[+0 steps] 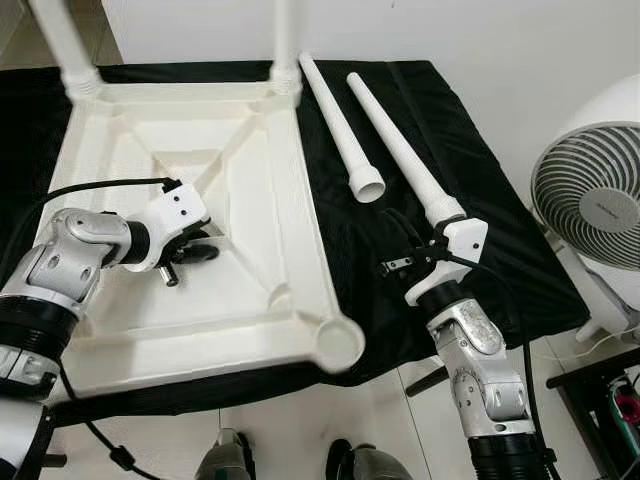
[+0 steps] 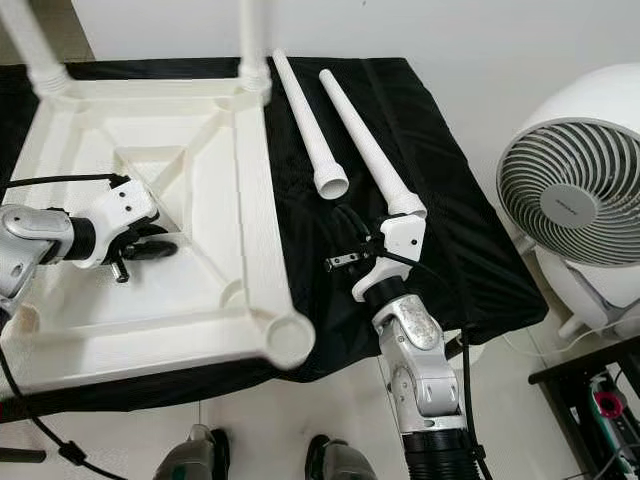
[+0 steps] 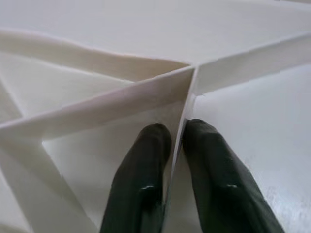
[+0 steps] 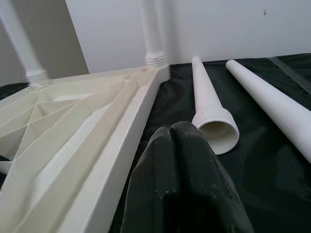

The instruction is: Building children table

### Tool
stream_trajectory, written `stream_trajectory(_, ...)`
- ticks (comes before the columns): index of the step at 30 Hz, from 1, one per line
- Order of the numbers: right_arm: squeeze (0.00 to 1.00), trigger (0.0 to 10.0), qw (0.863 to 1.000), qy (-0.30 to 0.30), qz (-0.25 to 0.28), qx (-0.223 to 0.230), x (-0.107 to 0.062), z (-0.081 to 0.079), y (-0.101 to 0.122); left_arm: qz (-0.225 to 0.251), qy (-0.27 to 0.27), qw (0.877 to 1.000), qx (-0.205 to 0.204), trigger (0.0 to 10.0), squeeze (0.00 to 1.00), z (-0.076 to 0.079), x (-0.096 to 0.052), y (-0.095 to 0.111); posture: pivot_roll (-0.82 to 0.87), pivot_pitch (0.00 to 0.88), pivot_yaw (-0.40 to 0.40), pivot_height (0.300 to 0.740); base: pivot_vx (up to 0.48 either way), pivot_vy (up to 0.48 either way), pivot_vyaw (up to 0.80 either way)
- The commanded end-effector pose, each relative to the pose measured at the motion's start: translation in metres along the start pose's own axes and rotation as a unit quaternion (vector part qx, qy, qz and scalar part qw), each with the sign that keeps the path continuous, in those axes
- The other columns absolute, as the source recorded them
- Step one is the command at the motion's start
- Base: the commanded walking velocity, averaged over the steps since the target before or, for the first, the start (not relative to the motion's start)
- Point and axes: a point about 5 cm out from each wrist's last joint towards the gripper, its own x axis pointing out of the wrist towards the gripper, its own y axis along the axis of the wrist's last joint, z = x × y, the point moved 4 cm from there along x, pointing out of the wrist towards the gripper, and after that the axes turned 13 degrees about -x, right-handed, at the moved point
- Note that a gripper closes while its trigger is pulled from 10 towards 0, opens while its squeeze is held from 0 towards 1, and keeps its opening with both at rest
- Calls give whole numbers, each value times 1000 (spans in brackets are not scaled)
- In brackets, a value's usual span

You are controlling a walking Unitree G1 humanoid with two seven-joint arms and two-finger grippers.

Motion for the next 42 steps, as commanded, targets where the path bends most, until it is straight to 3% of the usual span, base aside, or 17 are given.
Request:
stream_trajectory(1,0,10000,1000,-2,-4,-2,-2,0,-2,-12,68,997,-21,0,0,-14,0,-14,110,178,-31,740,0,0,0)
stream_trajectory(16,0,10000,1000,-4,-3,-2,-2,0,0,61,110,991,-51,0,0,-11,15,21,100,181,-31,740,0,0,0)
stream_trajectory(17,0,10000,1000,-4,-3,-1,-3,0,0,65,108,991,-54,1176,0,-9,16,22,101,181,-32,740,0,0,0)
stream_trajectory(20,0,10000,1000,-4,-3,-1,-3,0,0,66,108,990,-56,1176,0,-8,17,22,101,179,-32,740,0,0,0)
stream_trajectory(21,0,10000,1000,-4,-3,-1,-3,0,-1,63,99,992,-44,10000,0,-4,17,21,102,177,-33,740,0,0,0)
stream_trajectory(25,0,10000,1000,-3,-3,1,-2,0,-1,61,77,995,-32,10000,0,0,11,19,106,173,-35,740,0,0,0)
stream_trajectory(26,0,10000,1000,-2,-3,0,-1,0,-1,57,71,995,-27,10000,110,0,8,17,108,171,-36,740,0,0,0)
stream_trajectory(27,0,10000,1000,-2,-2,0,-1,0,-1,51,66,996,-19,10000,310,1,7,14,108,171,-36,740,0,0,0)
stream_trajectory(29,0,10000,1000,-1,-2,1,0,0,-1,48,65,997,-13,10000,306,1,6,12,111,168,-38,740,0,0,0)
stream_trajectory(30,0,10000,1000,1,0,1,0,-1,0,33,74,997,-5,10000,110,-2,5,5,112,166,-39,740,0,0,0)
stream_trajectory(32,0,10000,1000,1,0,1,0,-1,0,25,79,997,2,10000,110,-4,5,2,112,166,-39,740,0,0,0)
stream_trajectory(33,0,10000,1000,2,0,1,1,-1,0,24,85,996,-3,10000,0,-6,4,1,113,164,-40,740,0,0,0)
stream_trajectory(36,0,10000,1000,3,1,1,1,-2,0,13,94,996,5,10000,0,-9,3,-3,113,163,-40,740,0,0,0)
stream_trajectory(37,0,10000,1000,4,1,1,1,-2,0,12,98,995,3,4627,0,-10,2,-4,114,162,-41,740,0,0,0)
stream_trajectory(40,0,10000,1000,4,1,1,1,-2,0,12,101,995,2,4627,0,-11,2,-4,114,162,-41,740,0,0,0)
stream_trajectory(41,0,10000,1000,4,1,2,1,-2,0,7,111,994,4,0,0,-15,-1,-7,110,160,-40,740,0,0,0)
stream_trajectory(42,0,10000,1000,5,1,2,1,-3,0,1,117,993,4,0,0,-18,-3,-10,108,160,-39,740,0,0,0)
